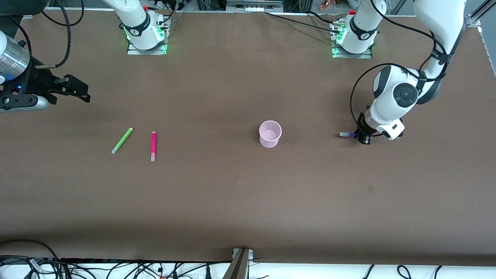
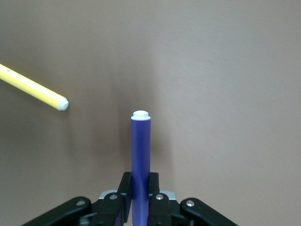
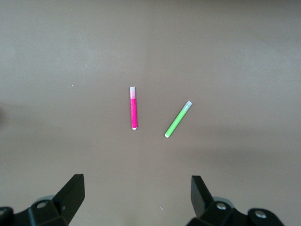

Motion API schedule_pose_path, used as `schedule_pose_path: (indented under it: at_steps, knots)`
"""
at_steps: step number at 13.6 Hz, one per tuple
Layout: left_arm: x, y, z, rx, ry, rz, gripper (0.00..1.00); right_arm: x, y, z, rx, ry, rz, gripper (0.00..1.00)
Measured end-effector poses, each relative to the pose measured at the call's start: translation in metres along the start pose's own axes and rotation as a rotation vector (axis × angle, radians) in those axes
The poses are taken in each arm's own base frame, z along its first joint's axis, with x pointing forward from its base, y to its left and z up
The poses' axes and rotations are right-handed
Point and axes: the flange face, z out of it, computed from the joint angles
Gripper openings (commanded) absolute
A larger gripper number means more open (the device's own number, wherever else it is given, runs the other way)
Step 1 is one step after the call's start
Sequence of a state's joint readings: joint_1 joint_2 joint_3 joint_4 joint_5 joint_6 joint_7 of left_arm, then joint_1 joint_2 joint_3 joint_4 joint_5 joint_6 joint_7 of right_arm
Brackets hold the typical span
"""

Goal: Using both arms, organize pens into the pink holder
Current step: 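Carry the blue marker to the pink cup and lower it in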

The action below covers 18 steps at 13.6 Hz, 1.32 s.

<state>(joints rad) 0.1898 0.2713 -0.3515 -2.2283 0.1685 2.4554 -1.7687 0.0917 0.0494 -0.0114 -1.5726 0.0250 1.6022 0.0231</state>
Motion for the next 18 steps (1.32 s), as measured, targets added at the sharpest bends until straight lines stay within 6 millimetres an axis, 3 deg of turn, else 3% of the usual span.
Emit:
schedule_pose_path:
  at_steps: [3,10,14,18]
  knots:
    - [-0.046,0.024,-0.048,-0.025,0.052,0.098,0.0,0.0,0.0,0.0,0.0,0.0,0.001,1.0]
    - [-0.203,0.027,-0.112,-0.059,0.205,0.277,0.0,0.0,0.001,0.0,0.0,0.0,0.002,1.0]
    - [-0.269,0.011,-0.115,-0.083,0.327,0.317,0.0,0.0,0.001,0.001,0.0,-0.001,0.002,1.0]
    - [-0.293,0.007,-0.114,-0.159,0.405,0.322,0.0,0.0,0.001,0.001,0.0,-0.001,0.002,1.0]
